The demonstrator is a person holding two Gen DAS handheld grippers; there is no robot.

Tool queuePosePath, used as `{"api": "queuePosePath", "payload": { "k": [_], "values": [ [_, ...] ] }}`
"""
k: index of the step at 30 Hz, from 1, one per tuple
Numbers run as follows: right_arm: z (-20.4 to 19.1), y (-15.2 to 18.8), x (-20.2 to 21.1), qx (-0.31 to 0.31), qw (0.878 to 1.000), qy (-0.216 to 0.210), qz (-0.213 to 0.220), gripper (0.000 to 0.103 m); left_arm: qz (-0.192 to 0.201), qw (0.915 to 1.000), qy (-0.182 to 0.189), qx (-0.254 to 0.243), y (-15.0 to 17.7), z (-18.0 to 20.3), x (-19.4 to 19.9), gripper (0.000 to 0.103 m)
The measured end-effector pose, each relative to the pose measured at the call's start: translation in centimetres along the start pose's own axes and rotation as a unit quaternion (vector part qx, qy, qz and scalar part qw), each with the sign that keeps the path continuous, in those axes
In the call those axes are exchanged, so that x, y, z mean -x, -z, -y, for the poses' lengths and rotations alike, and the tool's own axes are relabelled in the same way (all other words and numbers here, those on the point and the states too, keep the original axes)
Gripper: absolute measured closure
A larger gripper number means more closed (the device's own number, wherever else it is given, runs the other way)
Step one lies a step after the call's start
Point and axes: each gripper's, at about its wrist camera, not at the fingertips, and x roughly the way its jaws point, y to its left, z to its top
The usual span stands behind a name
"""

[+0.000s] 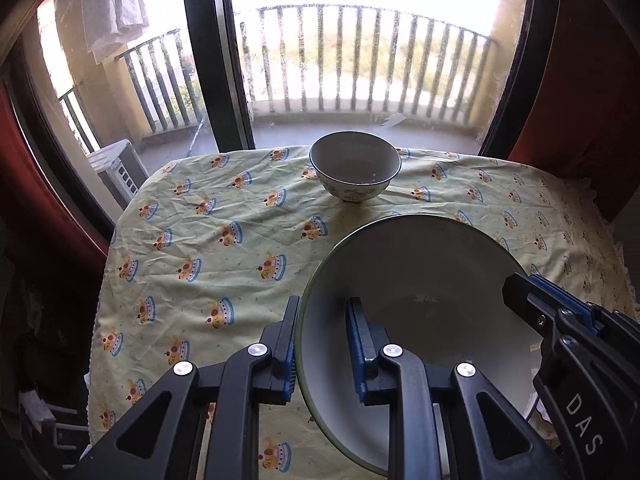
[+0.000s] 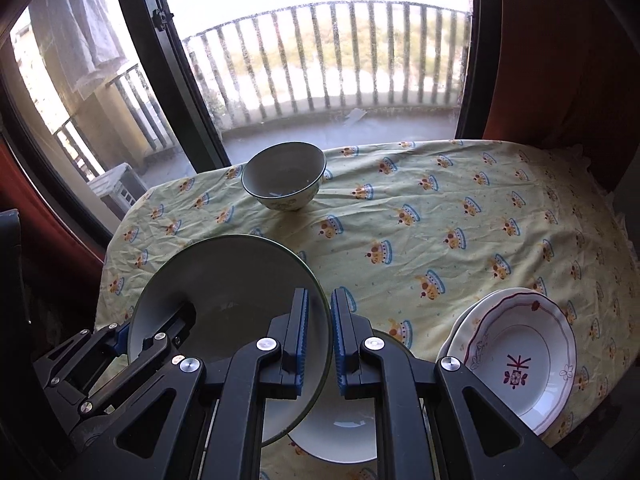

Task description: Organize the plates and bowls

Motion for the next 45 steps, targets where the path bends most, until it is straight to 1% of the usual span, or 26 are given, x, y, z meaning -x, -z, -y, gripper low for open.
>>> {"api": "queuePosePath", "payload": {
  "k": [4, 8, 11, 15, 18, 21, 24, 32, 37, 41, 45],
  "values": [
    [1.9, 0.7, 0.6, 0.005, 1.0, 0.002, 0.001, 0.088, -0.004, 0.9999, 0.007, 0.008, 0.9, 1.7, 0.3, 0.083],
    [3.7, 1.4, 1.0, 0.007, 1.0, 0.0, 0.0, 0.088, -0.003, 0.9999, 0.007, 0.01, 1.9, 3.3, 0.4, 0.083],
    [4.8, 2.0, 1.1, 0.011, 1.0, 0.0, -0.003, 0.088, -0.01, 0.9998, 0.008, 0.014, 2.7, 4.2, 0.3, 0.083],
    [6.0, 2.7, 0.7, 0.014, 1.0, -0.002, -0.015, 0.088, -0.019, 0.9996, 0.005, 0.022, 3.6, 5.2, -0.2, 0.083],
    [6.8, 3.3, 0.0, 0.012, 1.0, -0.007, -0.028, 0.088, -0.021, 0.9993, -0.004, 0.029, 4.4, 5.8, -0.6, 0.083],
    [7.4, 3.9, -0.7, 0.011, 0.999, -0.01, -0.043, 0.088, -0.033, 0.9989, -0.008, 0.033, 5.0, 6.2, -1.2, 0.083],
    [7.6, 4.2, -1.4, 0.017, 0.998, -0.009, -0.054, 0.088, -0.046, 0.9981, -0.008, 0.04, 5.5, 6.3, -1.9, 0.083],
    [8.2, 4.6, -2.8, 0.025, 0.997, -0.015, -0.072, 0.088, -0.061, 0.9968, -0.012, 0.051, 6.0, 6.6, -3.1, 0.083],
    [8.1, 4.3, -3.5, 0.037, 0.996, -0.017, -0.076, 0.088, -0.058, 0.9963, -0.016, 0.062, 5.8, 6.5, -3.6, 0.083],
    [8.1, 4.1, -4.2, 0.039, 0.996, -0.019, -0.081, 0.088, -0.051, 0.9966, -0.021, 0.061, 5.5, 6.7, -3.7, 0.083],
    [8.4, 3.9, -5.1, 0.031, 0.995, -0.03, -0.096, 0.088, -0.045, 0.9966, -0.037, 0.058, 5.4, 6.7, -3.8, 0.083]
  ]
}}
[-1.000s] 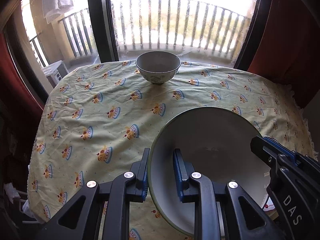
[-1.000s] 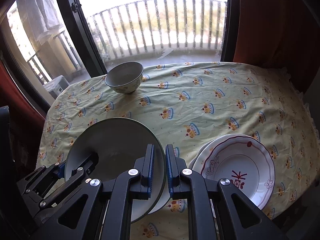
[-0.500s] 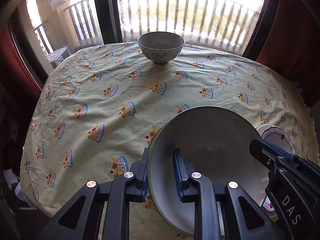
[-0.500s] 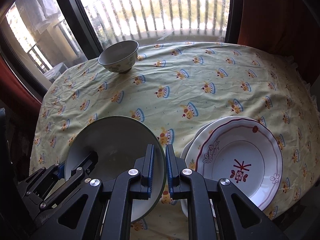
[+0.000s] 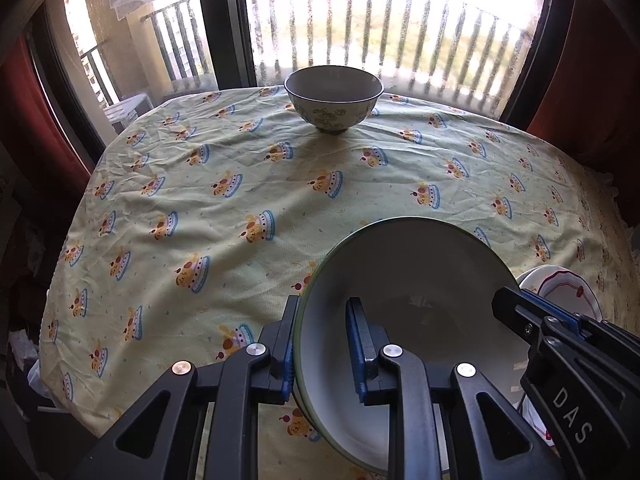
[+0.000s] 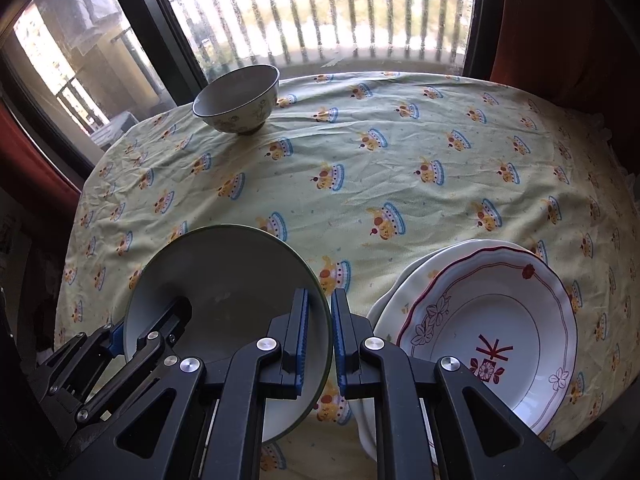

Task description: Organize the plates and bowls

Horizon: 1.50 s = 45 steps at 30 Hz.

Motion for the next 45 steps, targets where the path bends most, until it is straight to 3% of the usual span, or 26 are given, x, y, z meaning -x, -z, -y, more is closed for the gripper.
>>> {"api": "queuePosePath", "payload": {
  "k": [4, 7, 12, 16, 18, 23, 25, 27, 29, 31, 35, 45],
  "values": [
    [-0.2, 0.0, -0.7, 0.0, 1.0, -0.011, -0.012, 0.088, -0.001, 0.9998, -0.016, -0.006, 0.1, -0.2, -0.2, 0.083],
    [-0.3, 0.2, -1.2, 0.0, 1.0, -0.01, -0.016, 0.088, -0.024, 0.9996, -0.012, 0.002, 0.5, -0.7, -1.2, 0.083],
    [-0.4, 0.6, -1.2, 0.001, 1.0, -0.004, -0.007, 0.088, -0.019, 0.9996, -0.013, -0.016, 0.6, -0.3, -1.2, 0.083],
    [-0.3, 0.7, -1.1, -0.009, 1.0, -0.005, -0.003, 0.087, -0.022, 0.9995, 0.0, -0.021, 0.5, -0.6, -1.3, 0.082],
    [-0.4, 0.8, -0.9, -0.015, 1.0, -0.002, -0.001, 0.086, -0.026, 0.9993, 0.016, -0.022, 0.4, -0.8, -1.3, 0.076],
    [-1.4, 0.7, 0.1, -0.016, 1.0, 0.016, 0.013, 0.075, -0.031, 0.9981, 0.047, -0.027, -0.2, -1.5, -0.7, 0.064],
    [-2.2, 0.5, 0.9, -0.013, 1.0, 0.014, 0.022, 0.065, -0.024, 0.9979, 0.053, -0.029, -0.5, -2.0, 0.0, 0.059],
    [-3.1, 0.2, 1.6, -0.007, 0.999, 0.013, 0.035, 0.042, -0.016, 0.9975, 0.06, -0.032, -1.1, -2.6, 0.6, 0.048],
    [-4.1, -0.2, 2.5, -0.004, 0.998, 0.023, 0.053, 0.037, -0.004, 0.9971, 0.066, -0.038, -1.8, -3.2, 1.5, 0.042],
    [-4.9, -0.8, 3.1, -0.005, 0.998, 0.027, 0.061, 0.035, 0.008, 0.9965, 0.07, -0.045, -2.5, -3.8, 2.3, 0.033],
    [-6.3, -1.9, 4.6, -0.015, 0.996, 0.034, 0.084, 0.031, 0.026, 0.995, 0.082, -0.049, -4.1, -5.0, 3.6, 0.029],
    [-8.5, -5.6, 6.3, -0.014, 0.992, 0.049, 0.118, 0.028, 0.054, 0.9933, 0.095, -0.038, -8.2, -6.4, 4.4, 0.028]
  ]
}}
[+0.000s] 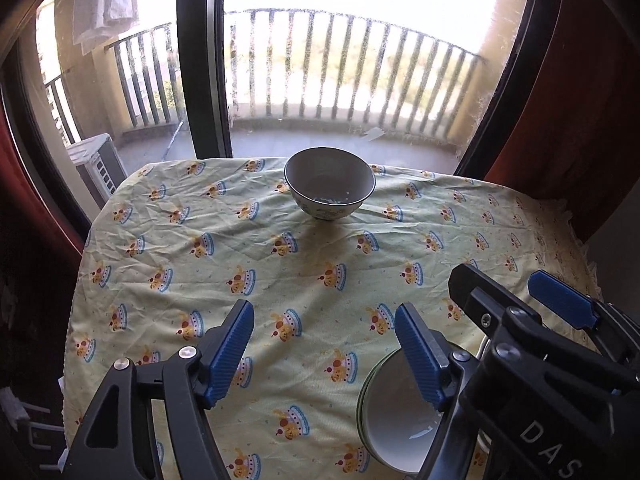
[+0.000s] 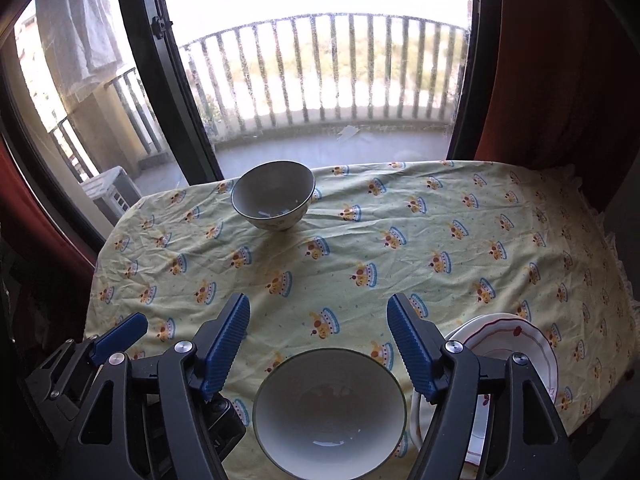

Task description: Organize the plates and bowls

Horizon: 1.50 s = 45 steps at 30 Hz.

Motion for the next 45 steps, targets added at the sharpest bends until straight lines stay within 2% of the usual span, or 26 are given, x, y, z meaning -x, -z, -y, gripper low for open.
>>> {"api": "queuePosePath", "payload": {
  "k": [4, 12, 22, 34, 40, 42, 45],
  "values": [
    [-0.2, -1.9, -0.9, 0.006, 1.0, -0.005, 0.004, 0.028, 0.008, 0.9999, -0.011, 0.008, -1.9, -0.1, -0.8, 0.028],
    [-0.3, -6.5, -4.5, 0.032, 0.999, -0.017, 0.014, 0.028, 0.023, 0.9973, -0.06, 0.035, -6.0, -0.2, -4.2, 0.028],
    [0.2, -12.0, -11.0, 0.039, 0.998, -0.041, 0.005, 0.028, 0.019, 0.9929, -0.09, 0.076, -10.5, -0.8, -9.7, 0.031],
    [-0.1, -15.0, -18.6, 0.036, 0.998, -0.058, -0.016, 0.031, 0.004, 0.9905, -0.114, 0.077, -13.4, -1.9, -16.3, 0.034],
    [-0.4, -15.1, -22.0, 0.031, 0.997, -0.054, -0.033, 0.041, -0.013, 0.9907, -0.12, 0.062, -13.5, -2.1, -19.2, 0.044],
    [-0.6, -14.9, -23.1, 0.034, 0.996, -0.062, -0.045, 0.056, -0.017, 0.9905, -0.123, 0.058, -13.3, -2.1, -20.0, 0.048],
    [-0.8, -14.4, -24.3, 0.035, 0.996, -0.062, -0.058, 0.06, -0.027, 0.9902, -0.121, 0.065, -12.9, -2.4, -21.2, 0.052]
  ]
}}
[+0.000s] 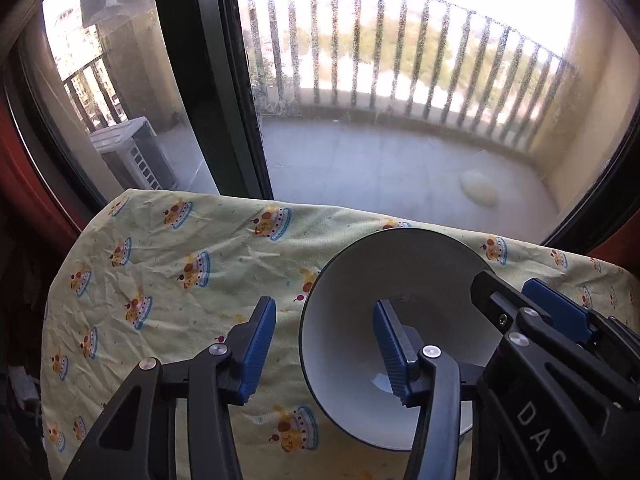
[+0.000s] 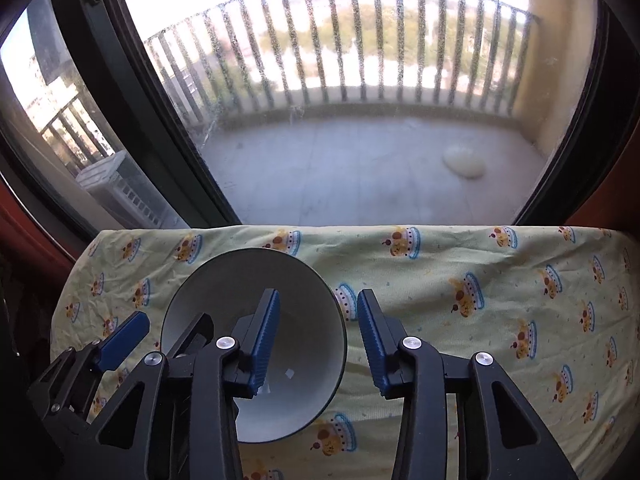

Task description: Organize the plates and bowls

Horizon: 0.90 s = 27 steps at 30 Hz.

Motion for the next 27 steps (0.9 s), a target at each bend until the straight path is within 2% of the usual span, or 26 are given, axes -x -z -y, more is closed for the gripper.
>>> {"api": "queuePosePath", "payload": {
  "k": [4, 7, 9, 11, 14, 27],
  "values": [
    [0.3, 0.4, -1.4, -0.006, 1.0, -0.004, -0.015, 0.063, -0.01, 0.9999, -0.002, -0.002, 0.3, 0.2, -1.1, 0.058],
    [0.3, 0.6, -2.2, -0.005, 1.0, -0.005, -0.021, 0.071, -0.016, 0.9999, -0.001, -0.002, 0.4, 0.3, -1.8, 0.063],
    [0.3, 0.7, -2.4, -0.003, 1.0, -0.002, -0.018, 0.073, -0.018, 0.9998, -0.004, -0.001, 0.4, 0.3, -2.0, 0.069],
    [0.2, 0.7, -2.6, 0.002, 1.0, 0.005, -0.013, 0.078, -0.019, 0.9997, -0.014, -0.002, 0.4, 0.5, -2.1, 0.082],
    [0.3, 0.5, -2.8, 0.012, 1.0, 0.011, -0.01, 0.084, -0.014, 0.9995, -0.025, -0.009, 0.3, 0.9, -2.0, 0.082],
    [0.6, 1.1, -2.2, 0.01, 1.0, 0.014, -0.016, 0.084, -0.018, 0.9993, -0.02, -0.027, 0.8, 1.0, -1.3, 0.083]
  ]
}}
